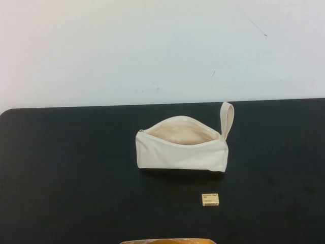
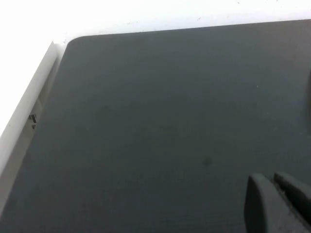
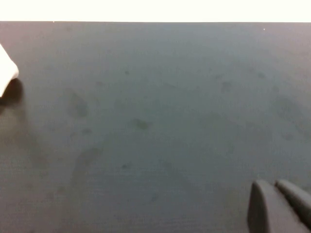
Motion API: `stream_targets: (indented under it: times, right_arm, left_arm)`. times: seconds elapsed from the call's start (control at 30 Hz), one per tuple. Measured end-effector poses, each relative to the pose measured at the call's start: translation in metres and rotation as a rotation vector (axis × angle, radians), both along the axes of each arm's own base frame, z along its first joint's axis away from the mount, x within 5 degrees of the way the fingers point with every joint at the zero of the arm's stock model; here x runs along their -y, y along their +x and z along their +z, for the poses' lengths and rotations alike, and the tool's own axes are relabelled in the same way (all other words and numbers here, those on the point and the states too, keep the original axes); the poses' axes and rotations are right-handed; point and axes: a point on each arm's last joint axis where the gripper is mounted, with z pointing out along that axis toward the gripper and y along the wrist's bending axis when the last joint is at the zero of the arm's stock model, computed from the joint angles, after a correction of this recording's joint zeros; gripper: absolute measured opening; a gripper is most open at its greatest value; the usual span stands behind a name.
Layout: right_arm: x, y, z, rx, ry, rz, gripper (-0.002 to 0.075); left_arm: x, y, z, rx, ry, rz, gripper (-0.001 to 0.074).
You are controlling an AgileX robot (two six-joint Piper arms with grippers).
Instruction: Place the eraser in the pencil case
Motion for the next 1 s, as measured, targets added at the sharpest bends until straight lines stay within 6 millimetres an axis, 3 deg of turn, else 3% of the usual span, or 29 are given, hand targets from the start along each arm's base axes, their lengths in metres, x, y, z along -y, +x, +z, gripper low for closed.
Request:
stream_targets:
  times: [1.0]
  right_arm:
    - [-0.0021, 0.0, -0.0001, 0.001, 0.058, 0.004, -0.0001]
  left_arm:
    - [0.0013, 0.0, 0.0001, 0.0, -0.04, -0.003, -0.0002]
